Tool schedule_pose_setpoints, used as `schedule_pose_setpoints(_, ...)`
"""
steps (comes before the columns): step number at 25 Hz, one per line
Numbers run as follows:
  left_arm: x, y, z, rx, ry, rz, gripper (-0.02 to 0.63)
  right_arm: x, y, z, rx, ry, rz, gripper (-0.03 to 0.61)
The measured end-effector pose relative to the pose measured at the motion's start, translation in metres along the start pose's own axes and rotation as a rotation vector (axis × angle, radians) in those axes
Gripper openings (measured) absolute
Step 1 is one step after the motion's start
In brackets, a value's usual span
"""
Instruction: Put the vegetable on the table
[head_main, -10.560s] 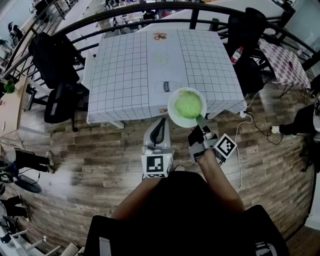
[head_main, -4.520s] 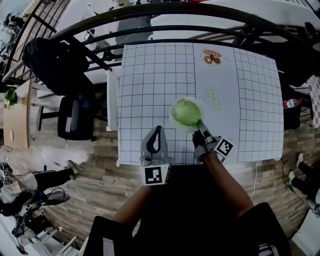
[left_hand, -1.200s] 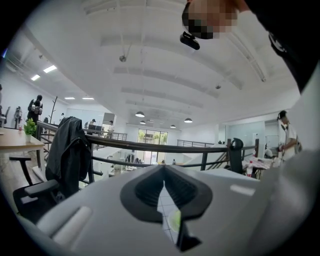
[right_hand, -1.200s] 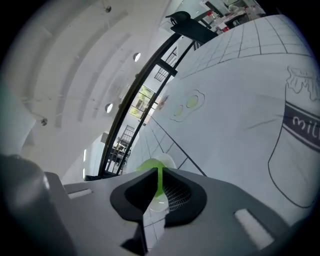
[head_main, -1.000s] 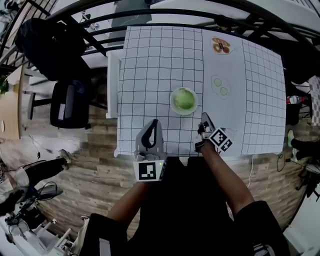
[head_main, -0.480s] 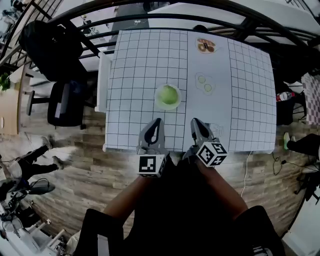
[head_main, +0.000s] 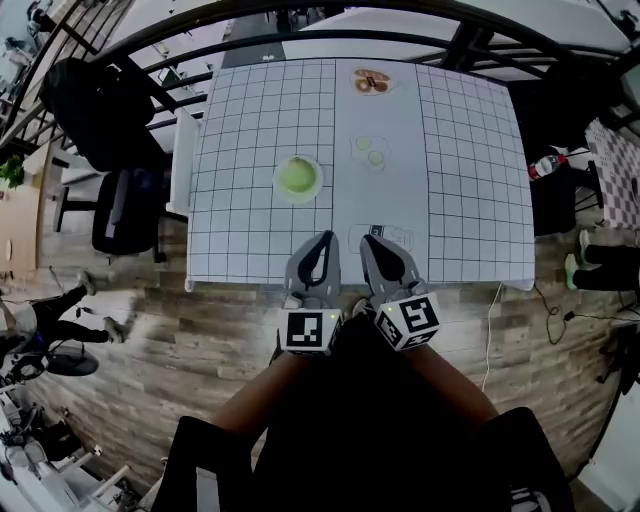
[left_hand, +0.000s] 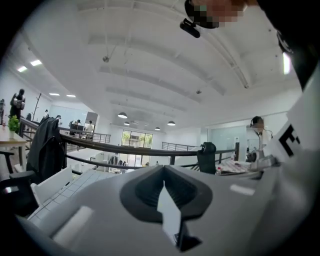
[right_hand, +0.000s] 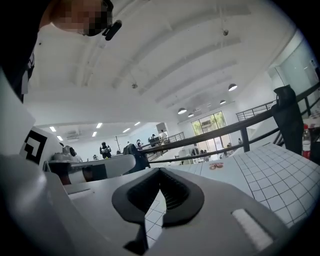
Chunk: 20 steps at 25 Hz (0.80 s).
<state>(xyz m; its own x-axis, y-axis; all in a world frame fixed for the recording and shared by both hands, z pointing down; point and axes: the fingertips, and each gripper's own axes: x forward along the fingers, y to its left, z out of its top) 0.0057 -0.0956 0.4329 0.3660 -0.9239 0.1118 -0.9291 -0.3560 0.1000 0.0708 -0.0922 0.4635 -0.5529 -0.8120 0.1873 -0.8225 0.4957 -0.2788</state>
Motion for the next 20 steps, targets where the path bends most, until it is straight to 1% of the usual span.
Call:
schedule_pose_setpoints(3,-0.005,-0.026,0.01,0.023,-0.029,0.005,0.009,-0.019,-0.002,0.011,-0.006,-0.032,0.016,-0.005)
schedule_pose_setpoints(6,-0.009,-0.039,0.021,0.018,-0.06,0.033,0.009,-0.037,-0.004,0.024,-0.027,-0.057,0.02,-0.005)
schedule_pose_setpoints(8,-0.01,-0.051,0.024,0.022,-0.071,0.024,0.009,-0.049,-0.007,0.028,-0.032,-0.067,0.006,-0.005)
schedule_pose_setpoints(11,-0.009,-0.066,0.022,0.053,-0.061,-0.002,0.009,-0.06,-0.02,0.031,-0.038,-0.085,-0.033,-0.005)
schedule_pose_setpoints(16,-0.017,-0.083,0.016,0.092,-0.067,-0.013,0.009,-0.078,-0.03,0.026,-0.031,-0.089,-0.061,-0.005)
schedule_pose_setpoints(20,-0.02,-0.092,0.014,0.114,-0.079,-0.026,0.009,-0.083,-0.033,0.027,-0.068,-0.097,-0.085,-0.006)
